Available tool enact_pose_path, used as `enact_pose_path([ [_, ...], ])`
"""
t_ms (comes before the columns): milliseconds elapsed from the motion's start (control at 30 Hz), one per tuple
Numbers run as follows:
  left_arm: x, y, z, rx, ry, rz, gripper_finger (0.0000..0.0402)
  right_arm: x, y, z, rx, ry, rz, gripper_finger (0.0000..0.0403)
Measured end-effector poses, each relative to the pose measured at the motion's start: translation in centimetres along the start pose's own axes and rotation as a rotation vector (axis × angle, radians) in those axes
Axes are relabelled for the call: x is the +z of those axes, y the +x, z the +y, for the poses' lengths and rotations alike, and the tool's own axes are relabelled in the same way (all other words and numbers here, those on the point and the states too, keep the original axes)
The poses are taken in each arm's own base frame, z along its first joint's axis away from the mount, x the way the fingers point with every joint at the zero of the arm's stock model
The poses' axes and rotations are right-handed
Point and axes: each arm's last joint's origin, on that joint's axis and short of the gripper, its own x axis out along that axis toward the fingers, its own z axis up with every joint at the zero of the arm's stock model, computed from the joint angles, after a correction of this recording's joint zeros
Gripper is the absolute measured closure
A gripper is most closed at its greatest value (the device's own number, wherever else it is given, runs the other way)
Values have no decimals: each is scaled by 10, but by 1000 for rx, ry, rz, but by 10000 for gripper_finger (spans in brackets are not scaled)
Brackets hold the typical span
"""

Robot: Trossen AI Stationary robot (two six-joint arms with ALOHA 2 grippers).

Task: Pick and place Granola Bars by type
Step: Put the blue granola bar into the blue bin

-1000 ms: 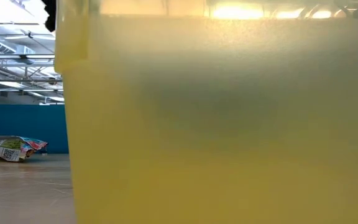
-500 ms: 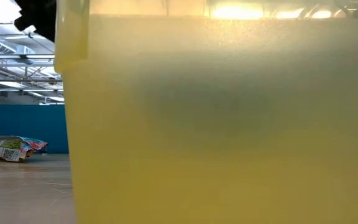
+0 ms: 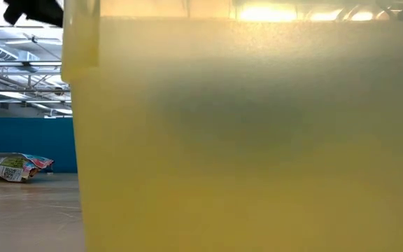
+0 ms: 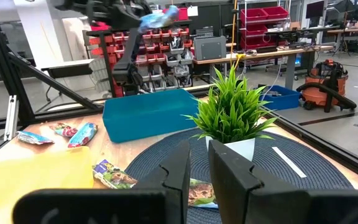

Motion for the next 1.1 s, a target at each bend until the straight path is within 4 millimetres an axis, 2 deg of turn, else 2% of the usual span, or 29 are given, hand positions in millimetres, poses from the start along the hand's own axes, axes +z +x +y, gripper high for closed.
enact_pose_path([
  [200, -26, 8, 44, -2, -140, -16, 401, 0, 0, 0, 1, 0, 0, 353],
  [400, -48, 16, 64, -24, -224, -55, 401, 0, 0, 0, 0, 0, 0, 353],
  [700, -68, 25, 55, -137, -176, -42, 401, 0, 0, 0, 0, 0, 0, 353],
  [967, -67, 25, 51, -165, -113, -48, 401, 0, 0, 0, 0, 0, 0, 353],
  [1100, -60, 23, 34, -332, 34, -78, 401, 0, 0, 0, 0, 0, 0, 353],
])
